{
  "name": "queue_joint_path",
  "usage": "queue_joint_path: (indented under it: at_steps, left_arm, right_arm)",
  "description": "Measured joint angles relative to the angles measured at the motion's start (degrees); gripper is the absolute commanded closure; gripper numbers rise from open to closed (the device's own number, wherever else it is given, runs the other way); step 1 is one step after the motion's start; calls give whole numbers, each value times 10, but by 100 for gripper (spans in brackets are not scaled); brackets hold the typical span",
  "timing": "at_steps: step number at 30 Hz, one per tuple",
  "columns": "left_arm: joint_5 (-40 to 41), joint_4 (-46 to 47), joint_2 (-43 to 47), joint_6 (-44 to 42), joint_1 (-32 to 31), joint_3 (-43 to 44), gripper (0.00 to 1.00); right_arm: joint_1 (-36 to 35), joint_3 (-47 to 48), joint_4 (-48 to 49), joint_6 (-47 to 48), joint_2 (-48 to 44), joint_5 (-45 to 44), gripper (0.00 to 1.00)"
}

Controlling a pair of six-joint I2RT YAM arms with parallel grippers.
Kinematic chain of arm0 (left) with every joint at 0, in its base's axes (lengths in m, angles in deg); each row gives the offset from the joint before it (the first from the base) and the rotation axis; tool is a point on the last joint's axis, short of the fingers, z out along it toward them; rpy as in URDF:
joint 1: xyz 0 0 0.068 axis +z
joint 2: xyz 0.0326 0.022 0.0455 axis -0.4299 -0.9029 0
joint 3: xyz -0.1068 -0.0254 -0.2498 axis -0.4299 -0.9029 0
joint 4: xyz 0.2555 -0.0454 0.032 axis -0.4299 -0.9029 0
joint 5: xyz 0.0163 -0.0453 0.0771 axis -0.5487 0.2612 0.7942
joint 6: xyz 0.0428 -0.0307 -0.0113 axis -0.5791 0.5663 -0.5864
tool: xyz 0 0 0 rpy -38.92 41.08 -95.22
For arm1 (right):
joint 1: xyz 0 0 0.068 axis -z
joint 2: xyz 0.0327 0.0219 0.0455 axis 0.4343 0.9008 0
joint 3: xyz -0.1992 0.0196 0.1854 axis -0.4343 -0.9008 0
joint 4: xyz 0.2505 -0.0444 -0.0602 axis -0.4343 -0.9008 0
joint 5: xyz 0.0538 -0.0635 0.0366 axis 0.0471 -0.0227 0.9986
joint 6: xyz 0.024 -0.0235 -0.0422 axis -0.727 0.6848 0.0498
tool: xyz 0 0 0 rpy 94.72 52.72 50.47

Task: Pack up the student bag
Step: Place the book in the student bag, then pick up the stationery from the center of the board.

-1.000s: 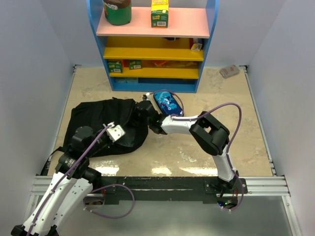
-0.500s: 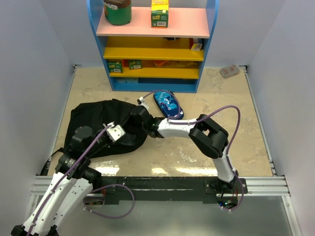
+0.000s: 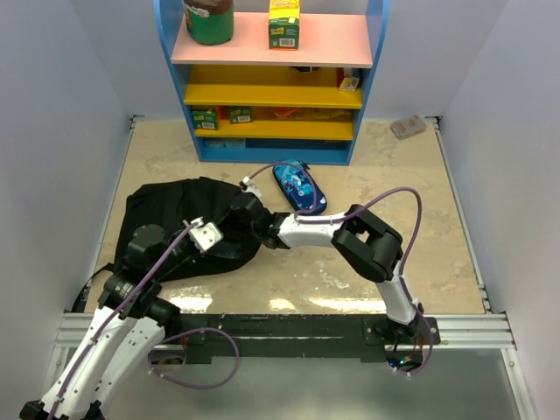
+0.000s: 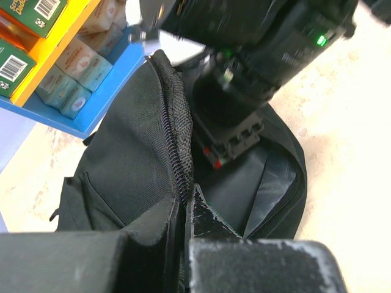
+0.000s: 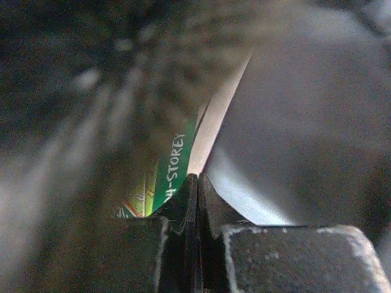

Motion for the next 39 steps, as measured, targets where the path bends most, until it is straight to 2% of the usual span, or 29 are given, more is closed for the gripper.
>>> queue_joint_path:
  at_steps: [3, 4, 6, 7, 10, 14, 20, 21, 24, 29, 32, 39]
  left_arm:
    - [0, 0, 0, 0, 0, 0, 100]
    - [1, 0, 0, 0, 0, 0, 100]
    - [2, 0, 0, 0, 0, 0, 100]
    - [3, 0, 0, 0, 0, 0, 100]
    - [3, 0, 0, 0, 0, 0, 100]
    - [3, 0, 2, -1, -1, 0, 100]
    - [5, 0, 2, -5, -1, 0, 100]
    - [5, 0, 2, -5, -1, 0, 100]
    - [5, 0, 2, -5, -1, 0, 100]
    - [5, 0, 2, -4, -1, 0, 100]
    - [5, 0, 2, -4, -1, 0, 100]
    - [5, 0, 2, -4, -1, 0, 100]
  right_arm:
    - [-7, 28, -10, 4, 23, 9, 100]
    - [-10, 37, -16, 7, 30, 11, 95]
    - [-13, 53, -27, 16, 37, 17, 75]
    - [-14, 56, -31, 21, 37, 20, 57]
    - [-6, 38, -48, 44, 10, 16, 35]
    - [30, -25, -82, 85, -87, 11, 28]
    - [123, -28, -158, 178, -189, -59, 18]
    - [145, -23, -177, 200, -193, -79, 12]
    - [191, -6, -219, 247, -176, -125, 1]
    - [251, 37, -283, 318, -85, -177, 1]
    - [272, 35, -289, 341, -52, -153, 1]
    - [313, -26, -220, 371, -84, -63, 1]
